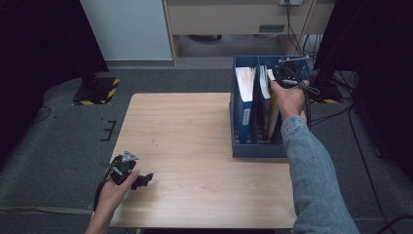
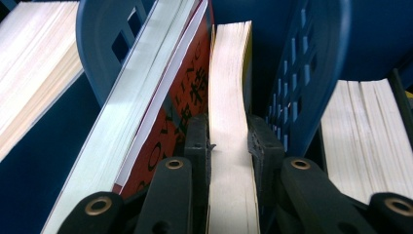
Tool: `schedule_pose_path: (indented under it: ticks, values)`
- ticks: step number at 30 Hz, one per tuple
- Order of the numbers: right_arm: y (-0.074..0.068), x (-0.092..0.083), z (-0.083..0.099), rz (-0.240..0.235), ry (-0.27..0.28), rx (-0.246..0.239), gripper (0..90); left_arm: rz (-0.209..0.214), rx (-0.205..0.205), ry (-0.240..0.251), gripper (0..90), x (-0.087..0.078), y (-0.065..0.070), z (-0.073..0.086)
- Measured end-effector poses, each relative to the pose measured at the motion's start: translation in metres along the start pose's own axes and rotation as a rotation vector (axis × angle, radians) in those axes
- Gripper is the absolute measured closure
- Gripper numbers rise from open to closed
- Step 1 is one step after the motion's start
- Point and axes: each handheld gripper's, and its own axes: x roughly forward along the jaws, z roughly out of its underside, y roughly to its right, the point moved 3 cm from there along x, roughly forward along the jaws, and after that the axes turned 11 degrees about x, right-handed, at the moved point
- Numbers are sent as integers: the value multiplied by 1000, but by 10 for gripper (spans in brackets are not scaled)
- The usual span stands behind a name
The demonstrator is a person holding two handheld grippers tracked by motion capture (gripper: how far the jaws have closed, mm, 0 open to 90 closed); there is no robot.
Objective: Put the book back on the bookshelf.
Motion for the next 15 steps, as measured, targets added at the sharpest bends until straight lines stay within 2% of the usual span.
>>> schedule_pose_path:
  ticks: [11, 15]
  values:
    - [1, 1, 2, 4, 1, -3, 740, -2, 4, -2, 53, 0, 0, 0]
    - [-1, 2, 3, 18, 5, 15, 737, 0, 8, -4, 53, 0, 1, 0]
